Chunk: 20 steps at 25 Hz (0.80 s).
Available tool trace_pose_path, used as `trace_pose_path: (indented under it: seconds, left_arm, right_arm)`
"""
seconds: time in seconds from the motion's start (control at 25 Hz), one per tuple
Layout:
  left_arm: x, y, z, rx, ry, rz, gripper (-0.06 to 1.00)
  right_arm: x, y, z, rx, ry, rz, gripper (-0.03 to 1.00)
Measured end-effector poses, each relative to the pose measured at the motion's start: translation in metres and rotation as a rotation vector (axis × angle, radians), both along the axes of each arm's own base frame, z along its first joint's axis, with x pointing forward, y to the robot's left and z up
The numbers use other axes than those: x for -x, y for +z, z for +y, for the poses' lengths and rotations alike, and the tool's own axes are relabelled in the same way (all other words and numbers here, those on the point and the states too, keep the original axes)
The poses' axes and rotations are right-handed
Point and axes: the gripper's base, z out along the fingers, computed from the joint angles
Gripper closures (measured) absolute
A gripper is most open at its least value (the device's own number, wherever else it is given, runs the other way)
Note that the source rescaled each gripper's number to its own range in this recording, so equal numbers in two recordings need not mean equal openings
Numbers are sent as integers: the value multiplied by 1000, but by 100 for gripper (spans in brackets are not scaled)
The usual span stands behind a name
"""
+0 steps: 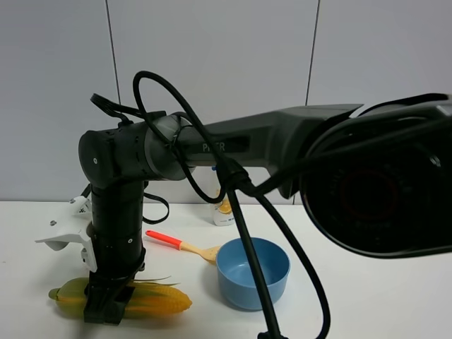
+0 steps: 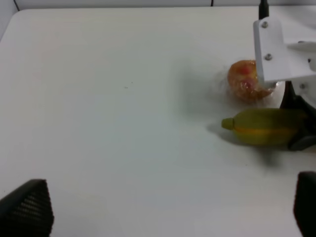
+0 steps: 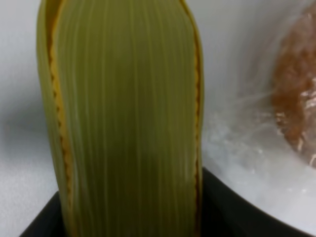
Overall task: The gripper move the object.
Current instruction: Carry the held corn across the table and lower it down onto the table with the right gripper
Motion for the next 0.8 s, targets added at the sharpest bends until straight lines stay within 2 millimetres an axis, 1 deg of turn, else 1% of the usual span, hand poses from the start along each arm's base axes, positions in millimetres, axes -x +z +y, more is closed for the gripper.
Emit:
trace_pose_path:
  seconds: [0.04,0.12,0.24,0.36,0.4,0.48,0.52,0.6,0.72,0.8]
  left_arm:
    - [0,0,0,0,0,0,-6]
    - [0,0,0,0,0,0,-6]
    - [0,0,0,0,0,0,-6]
    - [0,0,0,0,0,0,-6]
    - [0,0,0,0,0,0,-6]
    - [0,0,0,0,0,0,-6]
    - [0,0,0,0,0,0,-6]
    - [0,0,0,0,0,0,-6]
    - [0,0,0,0,0,0,-6]
    - [0,0,0,0,0,0,-6]
  right_arm:
    - [0,0,0,3,0,2,91]
    - [0,0,-1,7,0,5,72]
    - [1,0,-2,21,-1,17,40]
    - [2,2,-2,20,-15,19,16]
    - [2,4,-2,16,-24,18,11]
    - [1,13,-2,1,-40,12,5]
    - [2,22,-2,-13,-51,5,3]
    - [2,46,-3,-52,-63,-17,2]
    - [5,99,-7,-138,-83,-69,1]
    - [9,141,-15,-206,-101,-117,1]
